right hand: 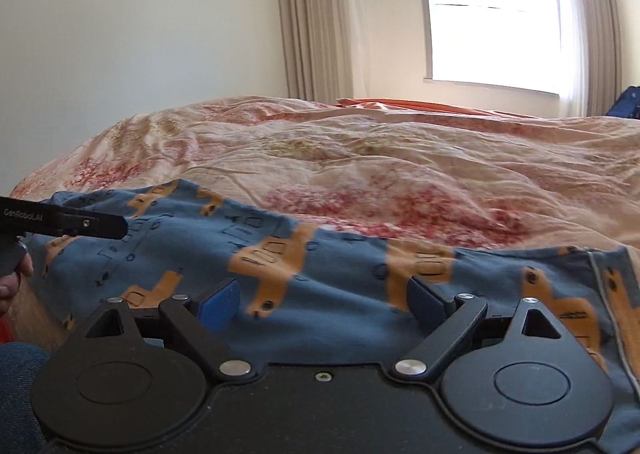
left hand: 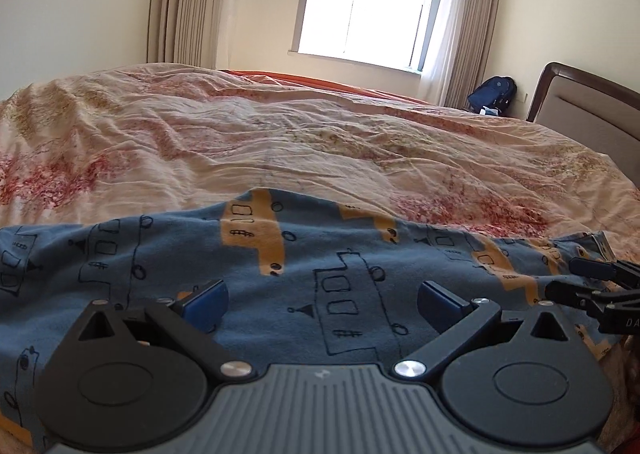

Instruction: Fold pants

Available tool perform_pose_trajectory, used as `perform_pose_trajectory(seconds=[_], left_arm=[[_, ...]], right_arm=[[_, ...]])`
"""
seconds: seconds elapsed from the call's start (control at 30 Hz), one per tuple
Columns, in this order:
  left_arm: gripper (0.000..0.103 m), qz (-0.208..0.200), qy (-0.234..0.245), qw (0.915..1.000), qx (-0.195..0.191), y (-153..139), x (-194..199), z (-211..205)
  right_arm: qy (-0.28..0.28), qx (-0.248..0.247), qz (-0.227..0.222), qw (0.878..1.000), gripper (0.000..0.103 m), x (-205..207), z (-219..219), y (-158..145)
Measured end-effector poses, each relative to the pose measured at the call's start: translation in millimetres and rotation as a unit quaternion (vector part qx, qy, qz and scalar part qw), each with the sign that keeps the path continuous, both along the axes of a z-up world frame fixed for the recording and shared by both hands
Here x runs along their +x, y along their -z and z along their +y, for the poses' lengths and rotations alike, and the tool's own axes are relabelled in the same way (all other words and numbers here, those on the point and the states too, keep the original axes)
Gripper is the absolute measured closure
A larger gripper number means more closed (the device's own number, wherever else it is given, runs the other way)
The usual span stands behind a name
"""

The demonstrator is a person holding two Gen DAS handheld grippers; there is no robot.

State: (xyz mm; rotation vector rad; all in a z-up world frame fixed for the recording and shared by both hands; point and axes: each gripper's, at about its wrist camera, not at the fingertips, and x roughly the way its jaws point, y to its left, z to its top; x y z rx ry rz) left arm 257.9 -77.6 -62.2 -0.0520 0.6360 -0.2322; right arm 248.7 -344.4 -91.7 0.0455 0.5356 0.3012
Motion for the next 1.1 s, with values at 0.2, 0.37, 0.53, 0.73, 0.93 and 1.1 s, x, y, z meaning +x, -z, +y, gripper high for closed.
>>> perform_pose_trajectory(seconds=[0.2,0.37,0.53,0.73,0.93,1.1], left_arm=[[0.000,0.013,0.004,0.9994,0.032,7,7,-21],[0.000,0.016,0.006,0.9975,0.069,10,10,-31],[0.000,0.018,0.030,0.9977,0.058,-1,10,-45],[0.000,0.008,0.101,0.9934,0.054,-16,14,-88],[0.000,0.061,0.129,0.9877,0.065,-4,27,-128],[0.000,0.066,0.118,0.9878,0.078,8,26,-133]], right_arm=[[0.095,0.036,0.007,0.995,0.012,8,-73,6],[0.137,0.090,-0.022,0.986,0.016,-10,-108,2],[0.162,0.103,-0.058,0.980,0.001,-54,-111,-10],[0.200,0.149,-0.053,0.967,0.000,-106,-113,-9],[0.224,0.171,-0.007,0.959,0.000,-112,-112,3],[0.257,0.226,0.005,0.940,0.000,-104,-120,7]])
